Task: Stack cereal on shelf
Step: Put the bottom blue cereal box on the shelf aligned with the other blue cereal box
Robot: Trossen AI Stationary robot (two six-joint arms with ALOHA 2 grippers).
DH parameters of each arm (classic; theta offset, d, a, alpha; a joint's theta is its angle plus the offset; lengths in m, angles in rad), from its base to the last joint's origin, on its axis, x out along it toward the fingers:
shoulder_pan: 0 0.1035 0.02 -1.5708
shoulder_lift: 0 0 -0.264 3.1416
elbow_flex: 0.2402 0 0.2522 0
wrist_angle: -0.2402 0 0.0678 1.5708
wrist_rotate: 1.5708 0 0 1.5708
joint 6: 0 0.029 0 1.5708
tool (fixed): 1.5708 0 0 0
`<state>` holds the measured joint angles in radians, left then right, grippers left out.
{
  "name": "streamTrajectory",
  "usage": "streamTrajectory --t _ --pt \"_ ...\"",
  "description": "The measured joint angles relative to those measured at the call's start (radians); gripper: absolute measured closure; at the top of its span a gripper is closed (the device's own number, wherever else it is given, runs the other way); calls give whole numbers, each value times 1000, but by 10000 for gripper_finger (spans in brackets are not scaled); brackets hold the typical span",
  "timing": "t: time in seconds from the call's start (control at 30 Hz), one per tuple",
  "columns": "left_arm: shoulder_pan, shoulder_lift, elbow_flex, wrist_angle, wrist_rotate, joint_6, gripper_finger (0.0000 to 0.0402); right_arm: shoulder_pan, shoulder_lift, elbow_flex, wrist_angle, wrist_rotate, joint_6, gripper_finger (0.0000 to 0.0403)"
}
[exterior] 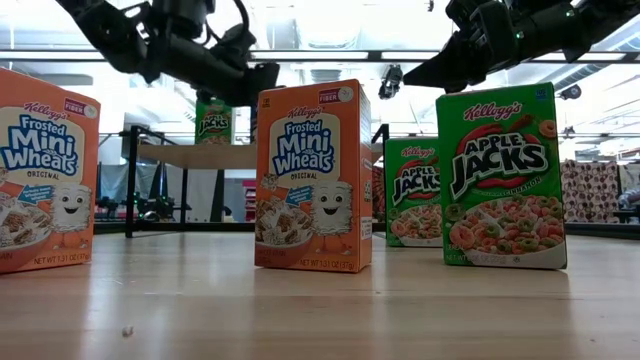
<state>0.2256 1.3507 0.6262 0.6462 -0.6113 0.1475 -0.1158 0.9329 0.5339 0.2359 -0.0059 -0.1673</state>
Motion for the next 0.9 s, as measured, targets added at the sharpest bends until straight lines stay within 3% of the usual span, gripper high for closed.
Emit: streamTrajectory --t 0.9 --pt "27 70 0 133 0 -3 400 0 0 0 0 0 -1 390"
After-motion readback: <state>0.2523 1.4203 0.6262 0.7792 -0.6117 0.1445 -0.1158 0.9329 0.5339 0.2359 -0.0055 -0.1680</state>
